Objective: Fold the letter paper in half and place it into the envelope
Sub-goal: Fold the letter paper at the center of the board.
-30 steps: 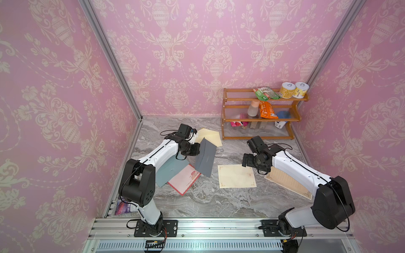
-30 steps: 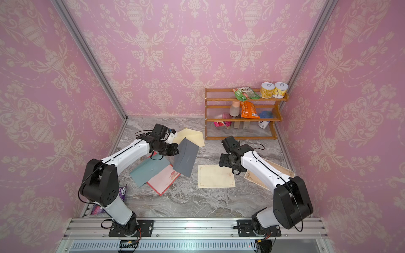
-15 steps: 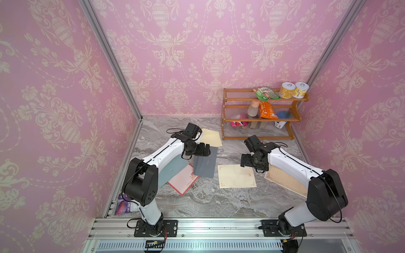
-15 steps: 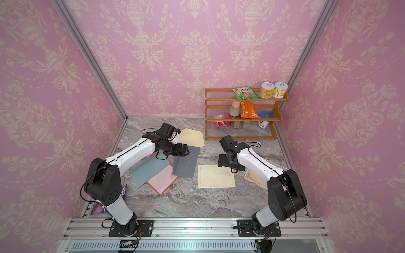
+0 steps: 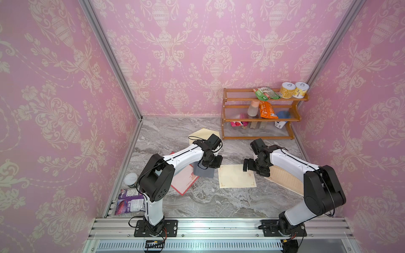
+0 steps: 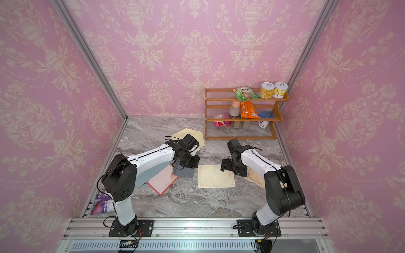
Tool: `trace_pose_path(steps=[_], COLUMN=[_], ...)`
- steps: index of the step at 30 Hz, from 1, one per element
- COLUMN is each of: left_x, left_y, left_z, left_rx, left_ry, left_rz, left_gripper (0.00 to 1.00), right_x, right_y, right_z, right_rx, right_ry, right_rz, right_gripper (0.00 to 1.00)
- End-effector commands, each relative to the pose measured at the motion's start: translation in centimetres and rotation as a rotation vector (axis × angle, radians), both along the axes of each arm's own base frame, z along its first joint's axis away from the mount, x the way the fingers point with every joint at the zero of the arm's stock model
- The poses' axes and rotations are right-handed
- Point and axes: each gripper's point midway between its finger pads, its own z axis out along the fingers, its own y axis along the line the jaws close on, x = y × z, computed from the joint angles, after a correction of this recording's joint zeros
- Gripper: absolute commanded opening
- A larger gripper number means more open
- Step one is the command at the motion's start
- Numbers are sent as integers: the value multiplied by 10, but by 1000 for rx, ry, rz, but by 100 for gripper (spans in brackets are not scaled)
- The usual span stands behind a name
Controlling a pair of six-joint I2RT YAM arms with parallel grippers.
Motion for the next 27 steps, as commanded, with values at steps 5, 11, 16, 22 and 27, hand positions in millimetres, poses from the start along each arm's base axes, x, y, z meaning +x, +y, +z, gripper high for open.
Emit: trace_pose_path(steps=[5, 11, 16, 22, 27], left_x=[-9, -13, -16, -20, -22], left_y=[-24, -28, -25, -18, -14], left_z=[-19, -41, -61, -80, -90], left_rx=[-22, 10, 62, 131, 163], left_ry=[66, 105, 130, 157, 177], left_rz=[-40, -62, -74, -95, -110], left_gripper=[0, 0, 0, 0, 0], right_x=[-10, -11, -9, -8, -1], right_y=[10, 14, 15, 18, 29], right_z=[-14, -19, -21, -28, -14], right_rx=[137, 208, 252, 332, 426], right_ry=[38, 34, 27, 24, -39], right_rz=[-10, -24, -30, -42, -26], right_gripper=[100, 100, 100, 100, 100])
